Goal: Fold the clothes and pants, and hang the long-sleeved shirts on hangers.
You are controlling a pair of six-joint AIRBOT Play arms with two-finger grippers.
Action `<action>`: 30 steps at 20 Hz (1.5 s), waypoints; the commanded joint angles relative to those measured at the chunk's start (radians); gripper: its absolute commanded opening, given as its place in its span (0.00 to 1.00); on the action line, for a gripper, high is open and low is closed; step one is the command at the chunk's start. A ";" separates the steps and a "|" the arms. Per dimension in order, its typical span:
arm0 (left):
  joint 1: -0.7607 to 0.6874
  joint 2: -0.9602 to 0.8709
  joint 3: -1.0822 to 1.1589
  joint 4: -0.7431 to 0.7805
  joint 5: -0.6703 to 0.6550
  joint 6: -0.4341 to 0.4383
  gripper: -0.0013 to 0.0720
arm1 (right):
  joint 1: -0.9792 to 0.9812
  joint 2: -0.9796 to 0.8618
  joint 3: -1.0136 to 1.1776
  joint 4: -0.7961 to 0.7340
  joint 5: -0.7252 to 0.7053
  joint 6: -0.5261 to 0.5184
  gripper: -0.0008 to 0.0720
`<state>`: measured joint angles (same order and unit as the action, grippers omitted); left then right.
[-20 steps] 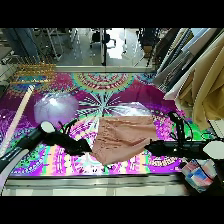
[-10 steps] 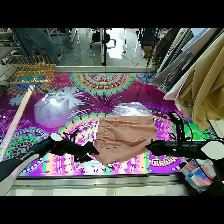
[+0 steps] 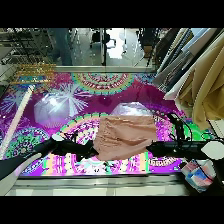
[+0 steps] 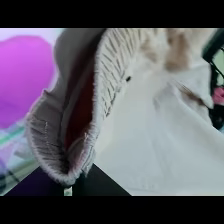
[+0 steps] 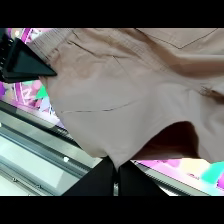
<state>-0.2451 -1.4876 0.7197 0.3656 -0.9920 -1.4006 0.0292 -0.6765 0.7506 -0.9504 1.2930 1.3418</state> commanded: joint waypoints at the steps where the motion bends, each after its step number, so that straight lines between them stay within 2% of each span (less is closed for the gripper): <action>1: 0.104 0.091 0.016 -0.007 -0.124 0.138 0.03 | 0.001 0.012 0.030 0.001 0.032 -0.009 0.03; 4: 0.203 0.237 0.091 -0.007 -0.241 0.190 0.02 | 0.001 0.060 0.148 0.000 0.154 -0.016 0.03; 8: 0.277 0.463 0.362 -0.008 -0.409 0.142 0.02 | 0.001 0.175 0.422 0.071 0.310 0.039 0.03; 11: 0.278 0.586 0.616 -0.057 -0.460 0.114 0.03 | 0.001 0.219 0.706 0.203 0.299 0.061 0.03; 13: 0.278 0.647 0.742 -0.148 -0.449 0.114 0.03 | 0.001 0.208 0.892 0.216 0.206 0.074 0.03; 15: 0.278 0.698 0.800 -0.187 -0.381 0.114 0.03 | 0.001 0.183 1.004 0.136 0.068 0.072 0.03; 17: 0.278 0.716 0.800 -0.102 -0.292 0.103 0.03 | 0.001 0.129 1.019 -0.120 0.066 0.114 0.03; 19: 0.268 0.678 0.763 0.082 -0.270 0.020 0.03 | 0.001 0.030 0.943 -0.296 0.152 0.154 0.03; 20: 0.247 0.644 0.711 0.145 -0.264 -0.011 0.03 | 0.001 -0.026 0.878 -0.324 0.173 0.154 0.03; 22: 0.171 0.551 0.553 0.181 -0.194 -0.012 0.03 | 0.001 -0.162 0.701 -0.322 0.138 0.153 0.03; 23: 0.130 0.491 0.469 0.181 -0.111 0.005 0.03 | 0.001 -0.240 0.604 -0.321 0.080 0.153 0.03; 25: 0.061 0.320 0.333 0.181 0.158 0.031 0.03 | 0.001 -0.402 0.458 -0.306 -0.085 0.148 0.03; 26: 0.044 0.204 0.308 0.180 0.291 0.030 0.03 | 0.001 -0.485 0.421 -0.294 -0.169 0.145 0.03; 27: 0.043 0.090 0.316 0.174 0.366 0.028 0.03 | 0.001 -0.572 0.411 -0.265 -0.243 0.118 0.03; 28: 0.055 -0.025 0.344 0.129 0.392 0.029 0.03 | 0.001 -0.639 0.414 -0.217 -0.290 0.076 0.03; 30: 0.098 -0.190 0.440 0.082 0.293 0.029 0.03 | 0.005 -0.718 0.444 -0.126 -0.306 0.021 0.03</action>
<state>-0.1623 -1.4357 1.1156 0.4946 -0.7662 -1.3739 0.0307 -1.2415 1.2209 -1.1786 1.1080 1.4364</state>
